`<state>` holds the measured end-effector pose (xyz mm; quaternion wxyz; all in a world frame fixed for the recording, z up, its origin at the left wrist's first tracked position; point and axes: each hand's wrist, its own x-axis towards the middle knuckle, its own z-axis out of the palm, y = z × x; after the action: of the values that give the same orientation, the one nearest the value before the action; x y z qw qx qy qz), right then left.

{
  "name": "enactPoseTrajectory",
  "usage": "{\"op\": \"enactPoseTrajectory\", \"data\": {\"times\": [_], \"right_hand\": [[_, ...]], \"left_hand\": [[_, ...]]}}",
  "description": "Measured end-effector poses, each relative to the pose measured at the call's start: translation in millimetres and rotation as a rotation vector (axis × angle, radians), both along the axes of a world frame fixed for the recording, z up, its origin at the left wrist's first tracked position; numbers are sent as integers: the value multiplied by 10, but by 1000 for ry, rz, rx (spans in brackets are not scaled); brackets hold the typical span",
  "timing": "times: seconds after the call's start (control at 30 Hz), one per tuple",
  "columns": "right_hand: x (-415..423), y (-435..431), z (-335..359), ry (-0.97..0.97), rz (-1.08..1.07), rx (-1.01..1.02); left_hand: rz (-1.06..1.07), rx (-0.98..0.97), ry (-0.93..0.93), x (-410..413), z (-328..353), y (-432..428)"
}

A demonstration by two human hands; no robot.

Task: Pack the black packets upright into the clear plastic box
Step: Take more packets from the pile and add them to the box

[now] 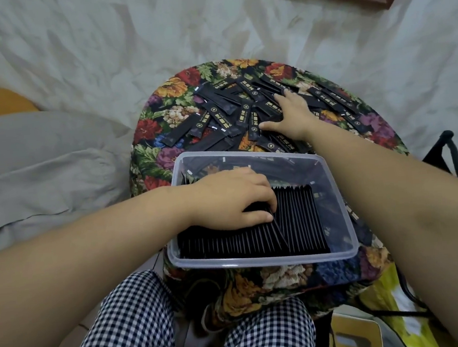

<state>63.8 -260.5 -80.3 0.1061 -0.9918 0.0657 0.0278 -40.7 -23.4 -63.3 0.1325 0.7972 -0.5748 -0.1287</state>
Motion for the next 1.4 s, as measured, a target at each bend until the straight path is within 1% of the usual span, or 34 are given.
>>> {"op": "enactPoseTrajectory", "data": {"times": [0.07,0.1,0.27,0.33,0.5,0.57,0.63,0.7,0.77,0.93,1.03,1.13,1.2,1.27,1.33,1.4], "right_hand": [[28,29,-35,90,5,19],[39,23,-64,104,15,3],[10,-63,-102,-20,-66,-105],[-17,-84,-115,-51,-88,-107],[18,-117,-115,-44,-137,79],[5,-108,-93,-13,-146,101],[-22,-103,-90,-27,-157,117],[-66,-117,-80,-100,-187,180],[-90,-147,-39,-213,-224,260],[-98,-214,128,-447,-351,537],[-95,-302,193,-590,-477,811],[-238,-284,395,-726,-559,1025],[-374,-295,514,-886,-609,1227],[-574,-357,592,-1040,-643,1351],[-839,-404,621,-1124,-673,1354],[-1140,-398,619,-1162,-683,1281]], "left_hand": [[1,-5,0,7,-1,-3],[2,-8,0,10,-2,-2],[0,-13,-7,16,-8,0],[-5,-14,-4,12,-6,-4],[2,-13,-3,7,-11,7],[3,-15,-7,3,-14,3],[1,-16,-13,3,-20,2],[1,-16,-13,5,-23,1],[2,-5,-10,3,-20,1],[4,-11,-11,5,-12,-10],[9,-10,-6,-1,-12,-4],[5,-6,-4,-4,4,-9],[4,0,-4,-1,14,-19],[3,7,-6,-6,21,-27],[-1,10,-4,-8,23,-17],[-7,8,3,-9,25,-12]]}}
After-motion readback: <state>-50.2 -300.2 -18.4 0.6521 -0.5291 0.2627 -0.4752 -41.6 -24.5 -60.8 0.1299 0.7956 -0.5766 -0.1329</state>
